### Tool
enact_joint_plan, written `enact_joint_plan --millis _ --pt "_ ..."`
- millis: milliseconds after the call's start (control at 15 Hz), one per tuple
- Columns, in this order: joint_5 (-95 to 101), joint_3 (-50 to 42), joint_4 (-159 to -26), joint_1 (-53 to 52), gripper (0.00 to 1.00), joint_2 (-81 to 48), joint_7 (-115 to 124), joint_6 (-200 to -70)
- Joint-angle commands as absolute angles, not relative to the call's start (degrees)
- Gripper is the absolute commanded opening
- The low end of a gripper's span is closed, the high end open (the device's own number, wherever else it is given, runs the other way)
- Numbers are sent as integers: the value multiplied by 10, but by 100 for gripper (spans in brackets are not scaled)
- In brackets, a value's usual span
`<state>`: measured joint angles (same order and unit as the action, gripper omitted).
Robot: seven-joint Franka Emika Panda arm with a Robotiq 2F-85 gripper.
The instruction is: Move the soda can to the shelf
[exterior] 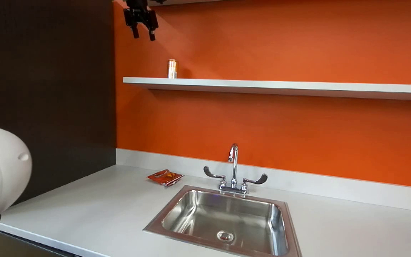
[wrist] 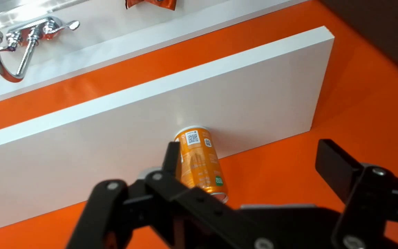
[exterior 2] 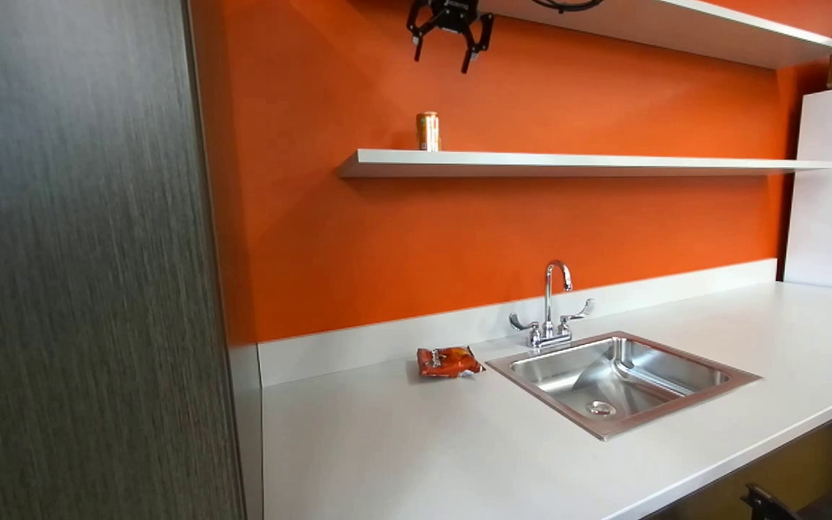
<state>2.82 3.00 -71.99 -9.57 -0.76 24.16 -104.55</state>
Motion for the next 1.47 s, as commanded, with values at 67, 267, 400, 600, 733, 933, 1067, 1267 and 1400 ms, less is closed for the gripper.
enact_joint_plan --millis 67,267,400,600,733,933,1067,1267,1400 --pt "-5 19 -889 -91 100 108 222 -1095" --pt "10 9 -981 -91 100 165 211 -1088" --pt "16 28 -1042 -63 100 194 198 -1089" --pt "17 26 -1122 -51 100 222 164 -1092" --pt "13 24 -1165 -47 100 231 140 -1103" --pt "-3 15 -1219 -50 100 235 87 -1147" --pt "-14 7 -1249 -57 100 230 34 -1185" --pt "-33 -1 -1280 -62 100 220 -37 -1214" --pt "-34 -2 -1293 -60 100 213 -66 -1216"
